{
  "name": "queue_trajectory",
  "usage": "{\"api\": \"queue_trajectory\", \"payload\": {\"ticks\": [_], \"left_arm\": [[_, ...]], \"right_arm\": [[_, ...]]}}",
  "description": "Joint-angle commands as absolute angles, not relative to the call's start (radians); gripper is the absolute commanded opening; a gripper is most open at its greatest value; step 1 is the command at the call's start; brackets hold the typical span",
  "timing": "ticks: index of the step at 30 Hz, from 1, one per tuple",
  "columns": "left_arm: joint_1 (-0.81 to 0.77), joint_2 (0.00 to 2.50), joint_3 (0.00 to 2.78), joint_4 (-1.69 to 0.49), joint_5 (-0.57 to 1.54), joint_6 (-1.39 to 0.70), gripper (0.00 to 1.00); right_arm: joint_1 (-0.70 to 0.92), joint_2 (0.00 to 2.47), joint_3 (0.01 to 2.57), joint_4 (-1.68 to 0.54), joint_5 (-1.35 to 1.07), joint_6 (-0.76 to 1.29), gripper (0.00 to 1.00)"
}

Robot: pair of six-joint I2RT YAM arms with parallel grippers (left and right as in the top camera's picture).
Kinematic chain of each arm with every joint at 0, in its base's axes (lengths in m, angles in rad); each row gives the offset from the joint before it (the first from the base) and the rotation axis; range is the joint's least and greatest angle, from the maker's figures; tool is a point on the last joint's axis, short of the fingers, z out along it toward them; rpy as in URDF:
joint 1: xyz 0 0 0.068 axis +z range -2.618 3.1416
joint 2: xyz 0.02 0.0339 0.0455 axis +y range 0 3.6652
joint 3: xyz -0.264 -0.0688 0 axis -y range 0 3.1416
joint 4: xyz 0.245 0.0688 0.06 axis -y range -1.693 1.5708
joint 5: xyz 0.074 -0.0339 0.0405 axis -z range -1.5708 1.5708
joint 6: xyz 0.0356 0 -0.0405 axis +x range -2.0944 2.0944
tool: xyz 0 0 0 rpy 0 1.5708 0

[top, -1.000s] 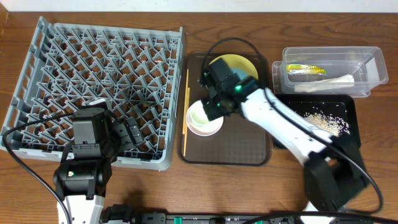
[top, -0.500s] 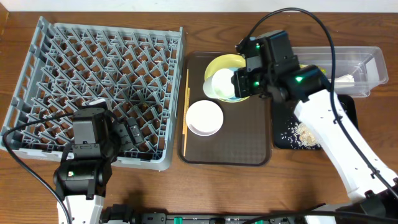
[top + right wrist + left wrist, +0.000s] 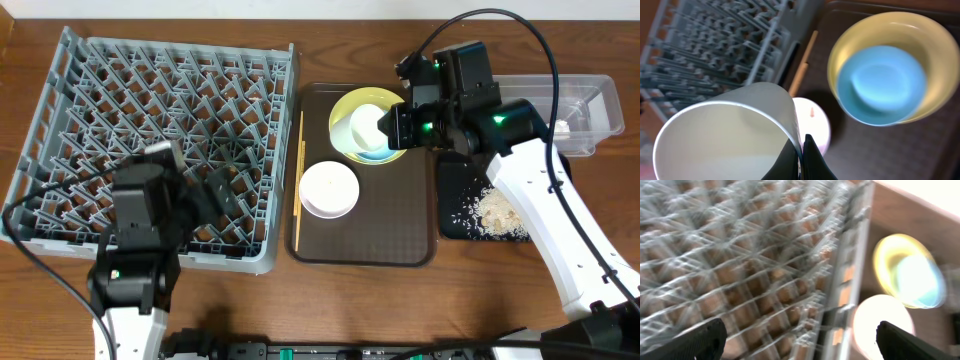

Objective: Sort waste into correct bins and load items into the dishwasher
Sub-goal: 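Lift the white paper cup and move it toward the left gripper, then grasp the paper cup with the left gripper from the right gripper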

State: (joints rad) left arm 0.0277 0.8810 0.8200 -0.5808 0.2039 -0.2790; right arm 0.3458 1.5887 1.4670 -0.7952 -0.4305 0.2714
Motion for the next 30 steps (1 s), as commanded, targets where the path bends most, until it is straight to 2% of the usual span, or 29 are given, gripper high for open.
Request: {"api": "queue_trajectory", "payload": {"ticks": [1, 7, 14, 19, 30], "left_arm": [[0.023, 0.951, 0.837, -0.482, 0.492, -0.339, 0.99], [0.023, 1.07, 0.837, -0.262, 0.868, -0.338, 0.99], [0.023, 1.191, 0.837, 0.107, 1.296, -0.404, 0.98], [0.023, 1.222, 0.837, 0.209, 1.426, -0.432, 0.98], [0.022, 1.221, 0.837, 0.315, 1.561, -0.437, 0.98]], "right_arm": [[0.34, 1.591, 1.473, -0.774, -0.625, 0.315, 0.01], [0.34, 1.591, 1.473, -0.738, -0.775, 0.331, 0.01], [0.34, 1.591, 1.473, -0.682, -0.938, 0.345, 0.01], [0.34, 1.591, 1.473, -0.638, -0.969, 0.374, 0.01], [0.342, 1.591, 1.473, -0.593, -1.035, 0.424, 0.01]]}}
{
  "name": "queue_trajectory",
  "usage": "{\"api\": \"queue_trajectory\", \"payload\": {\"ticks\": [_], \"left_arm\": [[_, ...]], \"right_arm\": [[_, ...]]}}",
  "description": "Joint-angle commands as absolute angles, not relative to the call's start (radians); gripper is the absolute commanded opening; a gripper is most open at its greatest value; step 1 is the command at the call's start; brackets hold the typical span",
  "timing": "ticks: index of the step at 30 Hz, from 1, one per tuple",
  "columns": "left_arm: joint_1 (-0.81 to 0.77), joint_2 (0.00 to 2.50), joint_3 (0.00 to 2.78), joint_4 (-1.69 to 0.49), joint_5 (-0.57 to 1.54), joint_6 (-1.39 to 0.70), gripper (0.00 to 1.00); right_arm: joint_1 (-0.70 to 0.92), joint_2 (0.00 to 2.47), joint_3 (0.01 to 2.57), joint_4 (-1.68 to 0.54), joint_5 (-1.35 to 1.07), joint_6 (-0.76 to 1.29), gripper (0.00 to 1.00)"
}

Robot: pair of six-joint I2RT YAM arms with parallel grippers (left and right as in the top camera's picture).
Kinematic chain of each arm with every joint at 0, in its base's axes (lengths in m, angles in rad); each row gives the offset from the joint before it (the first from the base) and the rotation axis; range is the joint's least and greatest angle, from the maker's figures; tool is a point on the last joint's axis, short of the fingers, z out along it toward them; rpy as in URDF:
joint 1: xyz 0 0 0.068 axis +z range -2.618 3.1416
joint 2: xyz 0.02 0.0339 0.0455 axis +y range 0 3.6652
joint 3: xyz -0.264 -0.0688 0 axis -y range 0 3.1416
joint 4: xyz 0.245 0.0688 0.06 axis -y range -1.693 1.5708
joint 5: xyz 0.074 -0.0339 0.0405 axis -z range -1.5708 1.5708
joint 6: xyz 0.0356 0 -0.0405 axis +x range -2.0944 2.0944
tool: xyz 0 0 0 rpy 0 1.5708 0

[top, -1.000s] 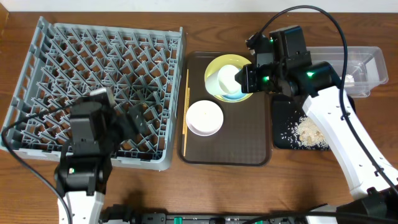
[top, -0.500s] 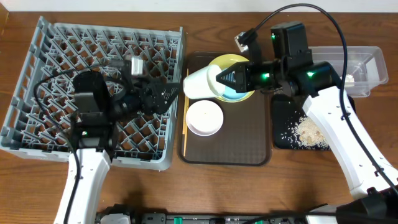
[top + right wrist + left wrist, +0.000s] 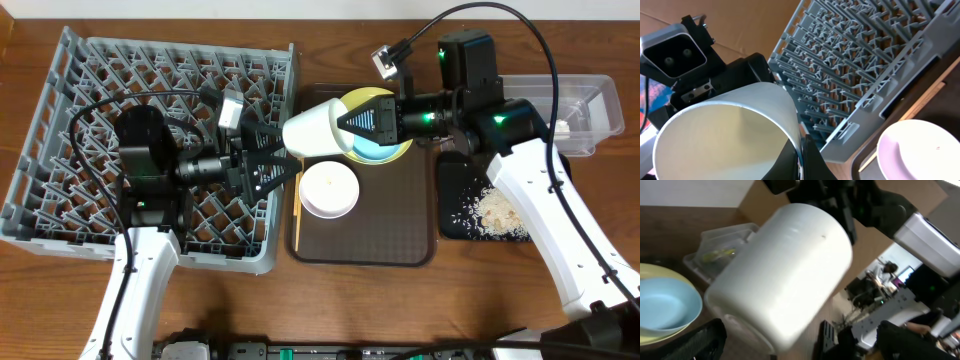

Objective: Sort waste into correct bins and load items into the dishwasher
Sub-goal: 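Grasp the paper cup with the left gripper from the right gripper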

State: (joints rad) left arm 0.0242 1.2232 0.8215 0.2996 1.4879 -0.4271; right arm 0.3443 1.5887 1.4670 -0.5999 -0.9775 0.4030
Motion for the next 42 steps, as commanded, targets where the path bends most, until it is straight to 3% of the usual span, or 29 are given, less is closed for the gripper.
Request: {"api": "queue_trajectory", "payload": {"ticks": [1, 20, 31, 42], "left_arm": [[0.022, 1.221, 0.837, 0.321, 1.563, -0.437, 0.98], [0.022, 1.221, 0.837, 0.325, 1.488, -0.439, 0.98], [-0.016, 1.221, 0.837, 0.596, 1.499, -0.643, 0.94], [-0.058, 1.221, 0.837, 0.601, 1.499, -0.642, 0.89]], "right_arm": [[0.342, 1.591, 1.473, -0.588, -1.058, 0.427, 0.01], [0.342, 1.591, 1.473, -0.527, -1.239, 0.501, 0.01], [0.342, 1.591, 1.473, -0.527, -1.231, 0.501, 0.01], [0.344, 1.591, 1.473, -0.527, -1.231, 0.501, 0.01]]}}
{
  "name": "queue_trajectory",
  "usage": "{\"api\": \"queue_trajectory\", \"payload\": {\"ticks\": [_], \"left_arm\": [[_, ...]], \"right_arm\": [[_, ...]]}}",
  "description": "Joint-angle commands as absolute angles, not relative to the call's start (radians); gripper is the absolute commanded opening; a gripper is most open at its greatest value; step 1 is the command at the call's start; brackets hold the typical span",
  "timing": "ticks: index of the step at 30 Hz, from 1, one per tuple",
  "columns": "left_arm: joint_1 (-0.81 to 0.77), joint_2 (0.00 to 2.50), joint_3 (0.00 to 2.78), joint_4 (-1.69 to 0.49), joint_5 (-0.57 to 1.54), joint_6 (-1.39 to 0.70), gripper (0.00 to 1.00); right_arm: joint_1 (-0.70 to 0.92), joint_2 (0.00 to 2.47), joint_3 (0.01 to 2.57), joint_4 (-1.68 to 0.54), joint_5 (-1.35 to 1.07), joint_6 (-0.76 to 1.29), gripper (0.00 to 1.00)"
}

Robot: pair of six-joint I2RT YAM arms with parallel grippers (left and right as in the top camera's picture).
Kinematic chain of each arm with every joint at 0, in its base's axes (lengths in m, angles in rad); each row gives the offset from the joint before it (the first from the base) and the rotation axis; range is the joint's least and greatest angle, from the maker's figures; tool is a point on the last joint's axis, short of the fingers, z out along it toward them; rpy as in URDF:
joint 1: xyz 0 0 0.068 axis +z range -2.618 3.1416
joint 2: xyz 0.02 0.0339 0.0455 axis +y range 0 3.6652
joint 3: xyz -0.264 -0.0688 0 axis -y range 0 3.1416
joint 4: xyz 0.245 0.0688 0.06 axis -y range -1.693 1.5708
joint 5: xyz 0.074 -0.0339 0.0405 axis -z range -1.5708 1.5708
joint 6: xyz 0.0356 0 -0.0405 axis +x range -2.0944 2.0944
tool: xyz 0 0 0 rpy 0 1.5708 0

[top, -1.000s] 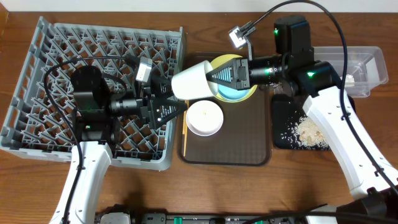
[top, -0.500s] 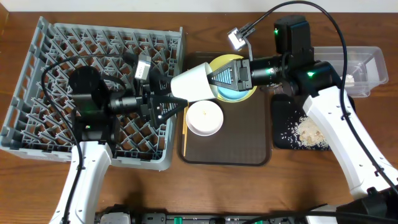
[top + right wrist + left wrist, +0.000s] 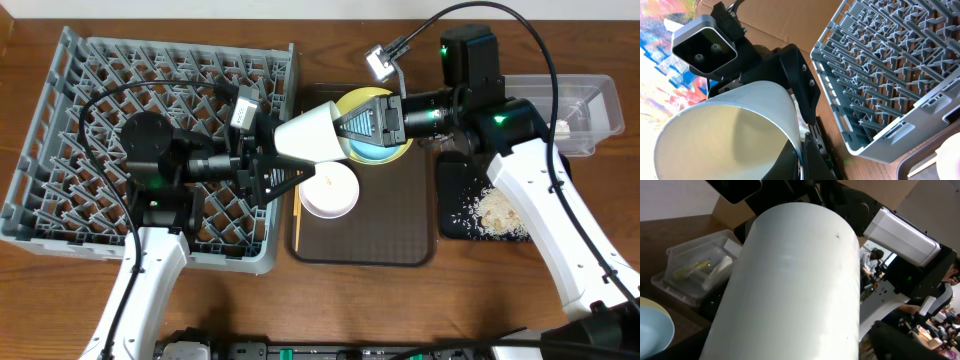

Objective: Sort waste into correct bins and load items into the dishwasher
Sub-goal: 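Grasp the paper cup with the left gripper from the right gripper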

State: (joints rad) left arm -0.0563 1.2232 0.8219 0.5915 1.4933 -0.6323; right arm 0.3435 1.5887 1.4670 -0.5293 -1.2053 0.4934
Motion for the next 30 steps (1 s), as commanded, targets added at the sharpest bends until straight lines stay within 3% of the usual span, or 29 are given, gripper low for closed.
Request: {"api": "queue_trajectory", "payload": {"ticks": [1, 8, 26, 30], "left_arm": [[-0.058, 1.221, 0.837, 0.601, 1.499, -0.642, 0.88], [-0.058, 1.221, 0.837, 0.616, 1.499, -0.642, 0.81], [-0.058, 1.221, 0.837, 0.616, 1.473, -0.642, 0.81], [-0.058, 1.221, 0.837, 0.616, 1.473, -0.642, 0.77]], "right_arm": [[0.344, 1.591, 1.473, -0.527, -1.231, 0.501, 0.01], [0.344, 1.591, 1.473, -0.535, -1.231, 0.501, 0.01], [0.358, 1.591, 1.472, -0.558, -1.23, 0.5, 0.01], [0.358, 1.591, 1.472, -0.558, -1.23, 0.5, 0.01]]}}
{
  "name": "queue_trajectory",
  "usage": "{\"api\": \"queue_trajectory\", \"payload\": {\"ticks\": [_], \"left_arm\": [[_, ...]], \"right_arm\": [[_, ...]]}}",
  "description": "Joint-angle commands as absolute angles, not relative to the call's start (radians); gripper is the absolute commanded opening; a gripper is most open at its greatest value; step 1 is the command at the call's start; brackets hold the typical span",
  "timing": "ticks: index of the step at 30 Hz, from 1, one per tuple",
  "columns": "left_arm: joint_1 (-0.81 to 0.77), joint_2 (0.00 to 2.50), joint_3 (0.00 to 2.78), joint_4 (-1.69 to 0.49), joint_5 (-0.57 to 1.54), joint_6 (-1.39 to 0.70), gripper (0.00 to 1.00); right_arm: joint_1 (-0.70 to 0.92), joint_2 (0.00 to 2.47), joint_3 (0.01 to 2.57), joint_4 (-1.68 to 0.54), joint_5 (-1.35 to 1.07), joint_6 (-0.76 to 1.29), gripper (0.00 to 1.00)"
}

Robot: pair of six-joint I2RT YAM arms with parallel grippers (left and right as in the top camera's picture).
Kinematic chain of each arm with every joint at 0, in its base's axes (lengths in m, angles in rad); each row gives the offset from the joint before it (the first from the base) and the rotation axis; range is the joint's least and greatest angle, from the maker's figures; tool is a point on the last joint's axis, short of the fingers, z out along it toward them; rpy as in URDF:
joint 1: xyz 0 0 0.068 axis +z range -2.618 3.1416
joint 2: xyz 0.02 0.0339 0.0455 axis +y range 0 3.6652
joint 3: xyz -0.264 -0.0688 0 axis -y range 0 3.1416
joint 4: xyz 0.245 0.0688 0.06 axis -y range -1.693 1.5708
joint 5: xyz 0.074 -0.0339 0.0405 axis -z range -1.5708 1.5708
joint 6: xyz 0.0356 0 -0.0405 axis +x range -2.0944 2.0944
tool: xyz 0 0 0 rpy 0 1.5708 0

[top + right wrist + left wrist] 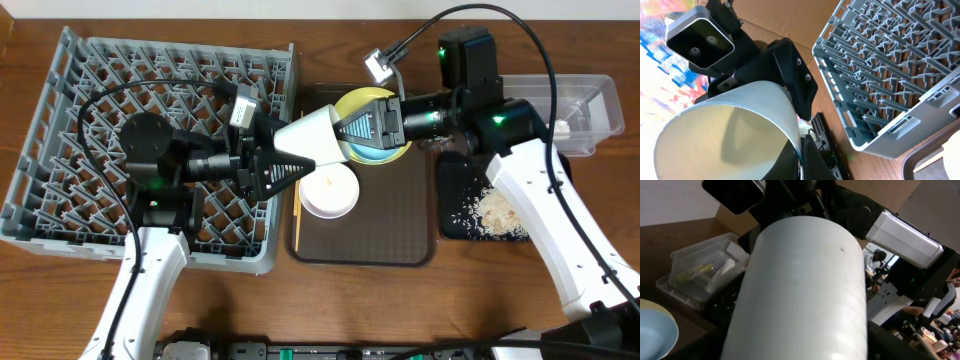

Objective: Sort waste into correct bins and load items into the dishwasher
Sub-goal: 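Grasp the paper cup with the left gripper from the right gripper, then release the cup from the right gripper and pull the left gripper over the rack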

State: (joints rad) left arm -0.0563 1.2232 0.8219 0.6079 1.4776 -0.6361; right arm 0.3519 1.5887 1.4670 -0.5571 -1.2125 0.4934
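Observation:
A white cup [315, 135] hangs on its side above the brown tray's [400, 235] left end. My right gripper [347, 128] is shut on its rim; the rim sits pinched between the fingers [802, 157]. The cup's mouth [725, 135] faces the right wrist camera. My left gripper [285, 160] reaches in from the grey dish rack [150, 100] and spans the cup's base. In the left wrist view the cup wall [800, 290] fills the space between the fingers, and the right finger [890, 342] lies against it.
On the tray a yellow bowl [365, 98] holds a blue bowl [378, 152], beside a white round plate [330, 195] and a wooden chopstick [297, 215]. A black mat with pale crumbs [500, 210] and a clear bin [585, 115] are at the right.
The cup sits a little deeper between my left fingers, and the gap beside the right finger has gone. My right gripper still pinches the rim; both arms stay nearly in place.
My right gripper first held the cup by its rim over the bowls while the left arm was over the rack. Then the cup lay sideways toward the open left gripper. Later its base was between the left fingers, and now they press on it.

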Motion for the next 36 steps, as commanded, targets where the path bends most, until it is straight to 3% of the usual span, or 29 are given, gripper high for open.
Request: {"api": "queue_trajectory", "payload": {"ticks": [1, 28, 30, 36], "left_arm": [[-0.058, 1.221, 0.837, 0.616, 1.473, -0.642, 0.76], [-0.057, 1.221, 0.837, 0.616, 1.473, -0.641, 0.68], [-0.057, 1.221, 0.837, 0.616, 1.472, -0.641, 0.68], [-0.057, 1.221, 0.837, 0.616, 1.472, -0.641, 0.65]], "right_arm": [[0.358, 1.591, 1.472, -0.558, -1.23, 0.5, 0.01], [0.358, 1.591, 1.472, -0.569, -1.231, 0.5, 0.02], [0.358, 1.591, 1.472, -0.571, -1.231, 0.5, 0.06], [0.358, 1.591, 1.472, -0.58, -1.231, 0.5, 0.31]]}}
